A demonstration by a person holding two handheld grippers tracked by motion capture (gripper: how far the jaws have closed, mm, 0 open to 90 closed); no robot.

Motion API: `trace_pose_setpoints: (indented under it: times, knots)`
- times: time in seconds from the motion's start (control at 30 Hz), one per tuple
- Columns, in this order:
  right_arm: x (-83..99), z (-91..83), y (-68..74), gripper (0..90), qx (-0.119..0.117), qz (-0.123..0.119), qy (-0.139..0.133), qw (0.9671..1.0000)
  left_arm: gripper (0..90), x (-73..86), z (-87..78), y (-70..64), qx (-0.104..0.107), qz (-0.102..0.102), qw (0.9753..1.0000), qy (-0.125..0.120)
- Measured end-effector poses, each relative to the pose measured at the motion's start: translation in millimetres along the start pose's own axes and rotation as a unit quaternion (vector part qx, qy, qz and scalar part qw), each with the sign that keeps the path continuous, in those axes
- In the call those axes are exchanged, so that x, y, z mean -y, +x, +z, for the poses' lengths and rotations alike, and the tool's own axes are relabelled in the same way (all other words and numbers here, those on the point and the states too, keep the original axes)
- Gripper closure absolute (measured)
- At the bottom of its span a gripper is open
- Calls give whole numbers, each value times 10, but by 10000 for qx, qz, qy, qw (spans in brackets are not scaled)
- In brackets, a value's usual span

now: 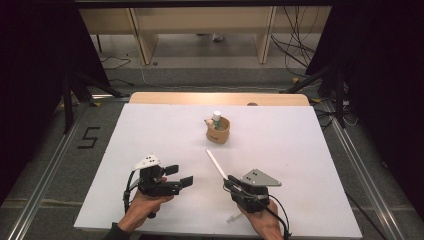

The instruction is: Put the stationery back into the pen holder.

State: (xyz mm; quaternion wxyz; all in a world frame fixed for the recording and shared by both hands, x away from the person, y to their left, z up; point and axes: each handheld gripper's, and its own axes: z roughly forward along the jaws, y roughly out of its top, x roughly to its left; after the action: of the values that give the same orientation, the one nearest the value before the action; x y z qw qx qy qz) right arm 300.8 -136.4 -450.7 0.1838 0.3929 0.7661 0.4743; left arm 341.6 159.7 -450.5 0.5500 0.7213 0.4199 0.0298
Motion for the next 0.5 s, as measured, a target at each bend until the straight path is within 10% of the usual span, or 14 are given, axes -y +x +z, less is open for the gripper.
trace_pose_setpoints:
  times: [0.5]
  knots:
    - [17, -10, 139, 789, -118, -257, -380, 9989, 214, -271, 246, -92, 494, -504, 9974, 138]
